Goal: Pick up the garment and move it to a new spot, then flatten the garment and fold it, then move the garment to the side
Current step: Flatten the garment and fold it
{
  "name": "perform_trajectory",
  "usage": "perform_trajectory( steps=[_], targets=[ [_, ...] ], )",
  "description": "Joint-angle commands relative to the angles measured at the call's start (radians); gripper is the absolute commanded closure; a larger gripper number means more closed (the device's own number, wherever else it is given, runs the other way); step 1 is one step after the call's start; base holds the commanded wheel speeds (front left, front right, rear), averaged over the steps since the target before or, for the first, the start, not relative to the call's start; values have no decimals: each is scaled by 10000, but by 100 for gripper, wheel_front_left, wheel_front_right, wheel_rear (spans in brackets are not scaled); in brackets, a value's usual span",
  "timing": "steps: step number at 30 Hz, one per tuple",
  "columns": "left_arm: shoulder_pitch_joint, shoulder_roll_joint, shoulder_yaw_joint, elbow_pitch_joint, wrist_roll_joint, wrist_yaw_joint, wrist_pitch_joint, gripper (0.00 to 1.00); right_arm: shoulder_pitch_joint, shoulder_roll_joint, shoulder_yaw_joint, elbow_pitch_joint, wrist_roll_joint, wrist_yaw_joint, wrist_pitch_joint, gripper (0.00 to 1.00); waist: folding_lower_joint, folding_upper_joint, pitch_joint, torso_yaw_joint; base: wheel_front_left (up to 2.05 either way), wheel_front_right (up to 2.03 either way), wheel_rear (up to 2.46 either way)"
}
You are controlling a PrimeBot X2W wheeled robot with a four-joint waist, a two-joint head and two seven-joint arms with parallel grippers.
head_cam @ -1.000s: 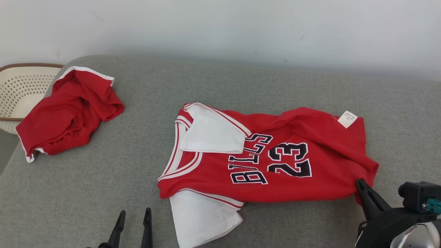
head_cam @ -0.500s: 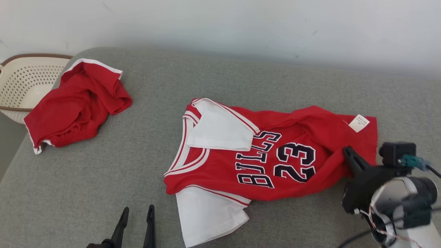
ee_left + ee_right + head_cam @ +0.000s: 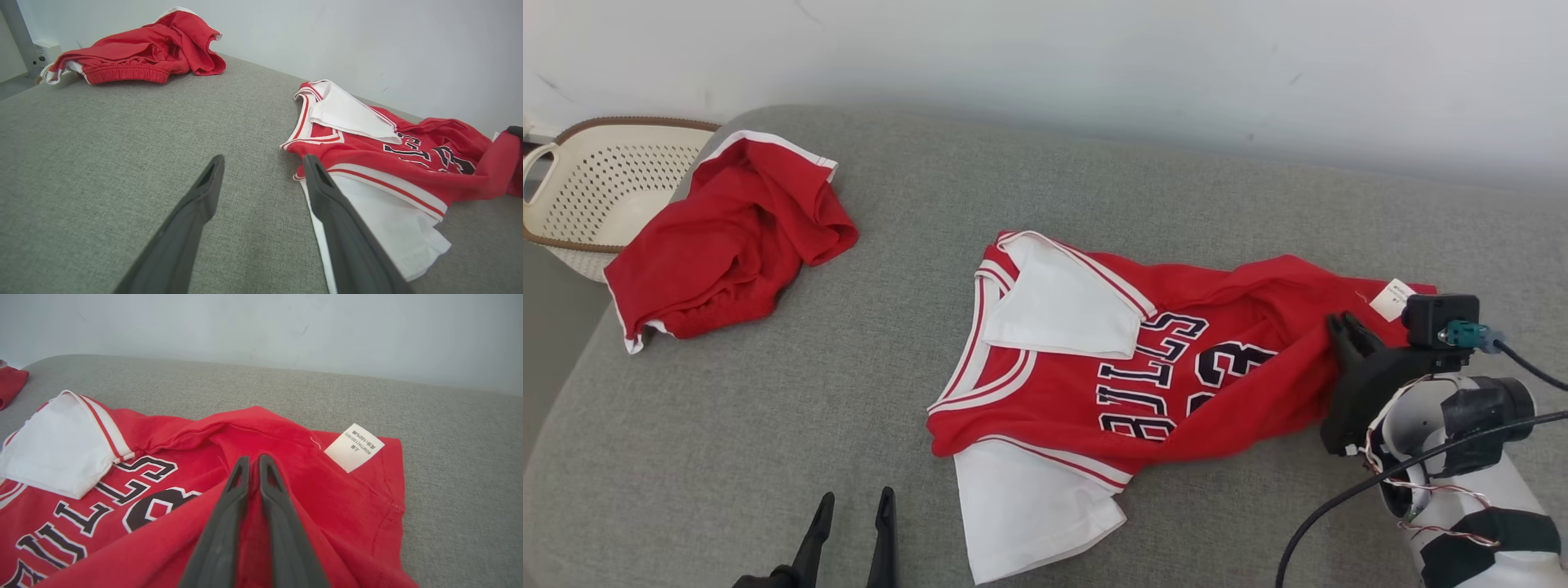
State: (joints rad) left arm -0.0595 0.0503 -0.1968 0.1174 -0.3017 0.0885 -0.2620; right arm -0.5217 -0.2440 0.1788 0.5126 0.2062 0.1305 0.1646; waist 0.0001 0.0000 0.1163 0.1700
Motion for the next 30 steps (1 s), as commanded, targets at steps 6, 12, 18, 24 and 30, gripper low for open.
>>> perform_trajectory(
  steps=[6,12,18,24,30],
  targets=[
    [360,5,138,-24,-21,89,-38,0,21,293,294,288,637,5,-1019,0,-1,0,-255,-279,0,0,0],
    [410,5,212,-87,11,81,-38,0,1080,15,273,-1182,1223,5,-1437,0,-1,0,-348,-574,0,0,0],
    [486,3,286,-154,44,85,-38,0,2972,0,-240,-3267,1008,5,-1312,0,-1,0,-352,-834,0,0,0],
    [474,5,317,-169,65,64,-38,0,4410,467,-723,-4679,630,5,-819,0,-1,0,-333,-1019,0,0,0],
    [326,5,203,-78,72,14,-38,0,4795,771,-792,-4859,424,5,-704,0,-1,0,-308,-944,0,0,0]
  ],
)
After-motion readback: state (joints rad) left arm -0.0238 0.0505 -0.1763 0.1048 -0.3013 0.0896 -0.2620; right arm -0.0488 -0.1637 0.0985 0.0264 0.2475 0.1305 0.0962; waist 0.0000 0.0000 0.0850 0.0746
